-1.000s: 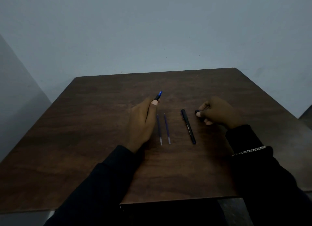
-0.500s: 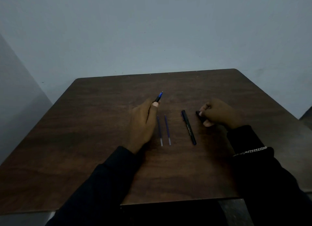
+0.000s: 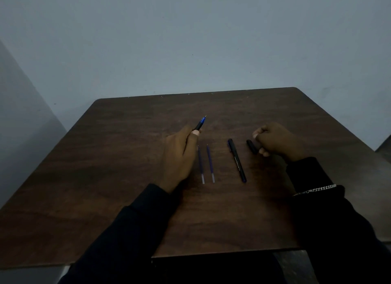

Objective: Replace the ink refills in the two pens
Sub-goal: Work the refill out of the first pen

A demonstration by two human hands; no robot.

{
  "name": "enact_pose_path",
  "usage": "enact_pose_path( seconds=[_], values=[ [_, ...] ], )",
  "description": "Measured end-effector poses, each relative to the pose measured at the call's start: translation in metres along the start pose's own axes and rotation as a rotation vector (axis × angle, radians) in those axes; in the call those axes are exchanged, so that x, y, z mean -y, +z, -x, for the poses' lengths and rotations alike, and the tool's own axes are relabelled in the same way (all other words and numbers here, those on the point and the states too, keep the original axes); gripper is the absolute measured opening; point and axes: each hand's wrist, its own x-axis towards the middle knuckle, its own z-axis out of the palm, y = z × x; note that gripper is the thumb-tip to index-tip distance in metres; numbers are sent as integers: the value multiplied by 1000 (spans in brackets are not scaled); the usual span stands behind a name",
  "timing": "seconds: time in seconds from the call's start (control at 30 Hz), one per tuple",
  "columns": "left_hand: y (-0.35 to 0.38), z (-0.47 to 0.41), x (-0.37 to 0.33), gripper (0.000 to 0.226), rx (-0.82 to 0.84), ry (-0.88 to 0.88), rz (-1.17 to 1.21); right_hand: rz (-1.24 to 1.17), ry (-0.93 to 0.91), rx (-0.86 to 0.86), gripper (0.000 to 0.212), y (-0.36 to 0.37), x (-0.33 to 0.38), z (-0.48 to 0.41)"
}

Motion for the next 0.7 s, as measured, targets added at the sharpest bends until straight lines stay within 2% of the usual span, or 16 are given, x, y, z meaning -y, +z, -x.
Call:
enact_pose_path(
  seconds=[0.13, 0.2, 0.4, 0.57, 0.7],
  values=[
    [1, -1, 3, 44, 15, 22, -59, -100, -226, -211, 20, -3, 6, 13],
    [1, -1, 6, 40, 35, 29, -108, -187, -328, -253, 20, -5, 12, 21],
    [2, 0, 5, 21, 136, 140, -227, -414, -491, -51, 25, 2, 33, 44],
    [1, 2, 3, 25, 180, 203, -258, -374, -582, 31, 25, 15, 43, 54],
    [1, 4, -1, 29, 212, 233, -296, -261, -585, 40, 36, 22, 40, 52]
  ],
)
